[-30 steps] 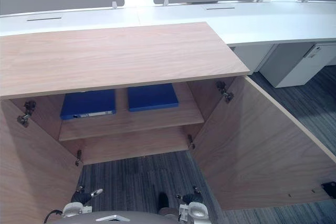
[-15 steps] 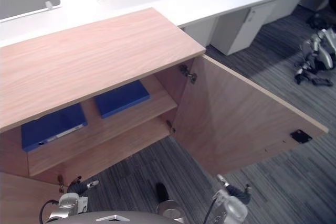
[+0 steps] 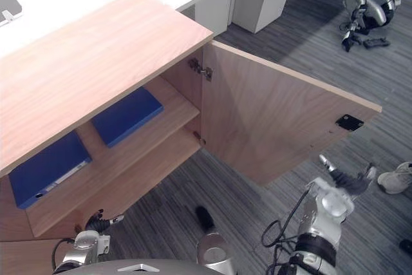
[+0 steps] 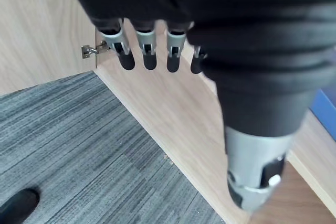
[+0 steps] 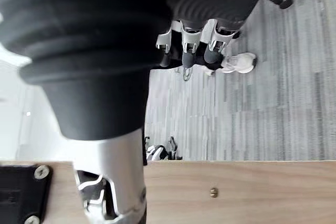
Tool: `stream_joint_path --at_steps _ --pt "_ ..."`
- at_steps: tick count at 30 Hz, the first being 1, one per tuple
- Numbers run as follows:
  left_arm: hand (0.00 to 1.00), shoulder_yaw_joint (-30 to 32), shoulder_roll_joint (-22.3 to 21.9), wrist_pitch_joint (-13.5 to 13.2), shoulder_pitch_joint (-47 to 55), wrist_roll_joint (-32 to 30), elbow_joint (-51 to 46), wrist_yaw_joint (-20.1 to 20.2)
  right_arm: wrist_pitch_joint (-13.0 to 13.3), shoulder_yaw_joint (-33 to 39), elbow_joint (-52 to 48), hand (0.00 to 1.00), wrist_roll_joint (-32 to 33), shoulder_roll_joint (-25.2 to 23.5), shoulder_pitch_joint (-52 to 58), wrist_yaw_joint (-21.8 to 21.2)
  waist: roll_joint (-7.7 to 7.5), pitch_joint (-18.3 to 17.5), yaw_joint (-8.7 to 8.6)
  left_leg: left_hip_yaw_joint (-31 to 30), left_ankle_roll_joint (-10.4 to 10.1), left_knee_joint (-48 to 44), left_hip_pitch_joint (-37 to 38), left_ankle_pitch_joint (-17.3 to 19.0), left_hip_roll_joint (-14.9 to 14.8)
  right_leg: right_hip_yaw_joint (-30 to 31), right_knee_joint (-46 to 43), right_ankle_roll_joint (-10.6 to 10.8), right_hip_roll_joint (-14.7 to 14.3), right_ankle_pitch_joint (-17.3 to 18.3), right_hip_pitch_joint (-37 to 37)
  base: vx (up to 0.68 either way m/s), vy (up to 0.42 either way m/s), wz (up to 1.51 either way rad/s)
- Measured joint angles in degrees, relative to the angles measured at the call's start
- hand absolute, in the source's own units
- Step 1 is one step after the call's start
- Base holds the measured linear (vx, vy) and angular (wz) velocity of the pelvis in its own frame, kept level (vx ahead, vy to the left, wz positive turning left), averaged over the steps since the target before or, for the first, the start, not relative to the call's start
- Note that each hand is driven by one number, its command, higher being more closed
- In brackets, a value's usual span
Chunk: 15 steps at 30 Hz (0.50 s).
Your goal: Walk over to the cabinet, pick up the folder, carry it to the office cabinet, place the folder inside the office cabinet, then close the office cabinet door
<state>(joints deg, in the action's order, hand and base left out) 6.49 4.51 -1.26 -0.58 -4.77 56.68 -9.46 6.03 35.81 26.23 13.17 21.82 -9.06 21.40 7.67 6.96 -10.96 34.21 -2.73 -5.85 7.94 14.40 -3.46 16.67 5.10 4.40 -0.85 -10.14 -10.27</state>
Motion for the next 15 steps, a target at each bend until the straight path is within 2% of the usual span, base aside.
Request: stream_joint_path --at_steps 5,7,15 --pt "0.0 -1.89 0.35 -0.65 0.42 0.01 0.06 1.04 0.11 -8.82 4.06 0.0 -0.02 8.41 -4.77 -4.55 0.45 0.34 -0.14 0.11 -0.01 -0.1 -1.16 -0.01 -0.17 -0.05 0.0 -0.01 -0.15 0.03 -1.4 -0.01 -0.076 -0.03" --pt "0.0 -2.67 0.31 -1.14 0.84 0.01 0.11 1.19 0.1 -10.24 4.32 0.0 -0.02 9.62 -5.57 -6.3 0.74 0.52 0.03 0.05 -0.01 -0.09 -1.26 -0.01 -0.37 -0.12 0.0 0.0 -0.31 0.03 -1.5 0.01 -0.074 -0.02" --pt "0.0 -4.44 0.33 -1.29 1.92 -0.04 0.24 1.53 0.08 -13.17 5.47 0.0 -0.03 12.57 -5.75 -6.94 1.38 0.93 -0.75 -2.29 -0.04 -0.11 -1.86 -0.03 -0.46 -1.83 -0.38 0.58 0.0 -0.69 -1.45 -0.01 -0.07 0.05"
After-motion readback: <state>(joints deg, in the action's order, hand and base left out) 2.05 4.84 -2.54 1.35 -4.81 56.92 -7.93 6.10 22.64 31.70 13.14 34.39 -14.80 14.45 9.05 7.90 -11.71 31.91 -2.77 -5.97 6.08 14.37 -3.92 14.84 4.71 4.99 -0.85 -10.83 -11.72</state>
